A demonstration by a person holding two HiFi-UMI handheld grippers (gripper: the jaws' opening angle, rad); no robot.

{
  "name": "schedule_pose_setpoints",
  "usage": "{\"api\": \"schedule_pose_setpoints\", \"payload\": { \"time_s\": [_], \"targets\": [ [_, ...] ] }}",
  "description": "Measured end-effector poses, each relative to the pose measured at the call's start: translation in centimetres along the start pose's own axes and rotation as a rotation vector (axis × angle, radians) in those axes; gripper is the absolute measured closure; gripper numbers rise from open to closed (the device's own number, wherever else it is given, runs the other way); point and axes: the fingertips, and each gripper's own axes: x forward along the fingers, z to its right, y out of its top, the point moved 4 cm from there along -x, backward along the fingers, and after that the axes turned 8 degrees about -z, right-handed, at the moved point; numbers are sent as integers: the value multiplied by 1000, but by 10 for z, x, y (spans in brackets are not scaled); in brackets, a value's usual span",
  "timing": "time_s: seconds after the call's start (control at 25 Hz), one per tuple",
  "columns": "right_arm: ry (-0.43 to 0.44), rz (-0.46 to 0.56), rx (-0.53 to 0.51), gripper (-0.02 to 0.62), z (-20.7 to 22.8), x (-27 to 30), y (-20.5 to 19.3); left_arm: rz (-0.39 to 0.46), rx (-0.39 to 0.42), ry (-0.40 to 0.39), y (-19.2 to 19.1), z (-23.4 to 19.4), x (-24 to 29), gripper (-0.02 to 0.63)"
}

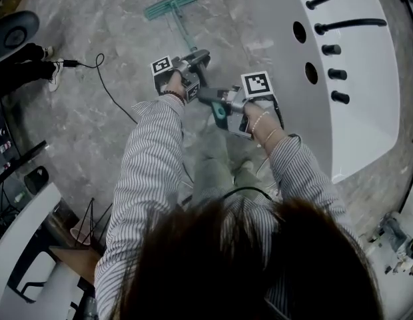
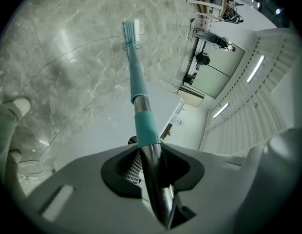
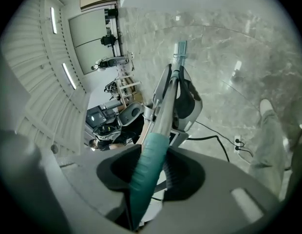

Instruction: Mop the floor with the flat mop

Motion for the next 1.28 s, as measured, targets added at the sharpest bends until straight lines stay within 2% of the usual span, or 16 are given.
{"api": "schedule_pose_setpoints", "payload": {
  "time_s": [0.24, 0.48, 0.64, 0.92, 1.12, 1.28],
  "targets": [
    [-23, -8, 11, 476, 6, -8, 0, 23, -25, -23, -4, -5, 6, 517],
    [-23, 3, 31, 486, 23, -17, -14, -46, 3, 32, -19, -20, 6, 518],
    [-36, -29, 27, 491, 43, -31, -36, -63, 17, 29, -42, -43, 5, 520],
    [-114, -154, -23, 491, 103, -64, -108, -149, 61, 70, -115, -107, -10, 518],
    [-160, -221, -59, 491, 156, -105, -175, -131, 66, 36, -187, -166, -19, 520],
    [-159, -249, -63, 491, 208, -144, -244, -118, 83, 12, -259, -226, -30, 517]
  ]
}}
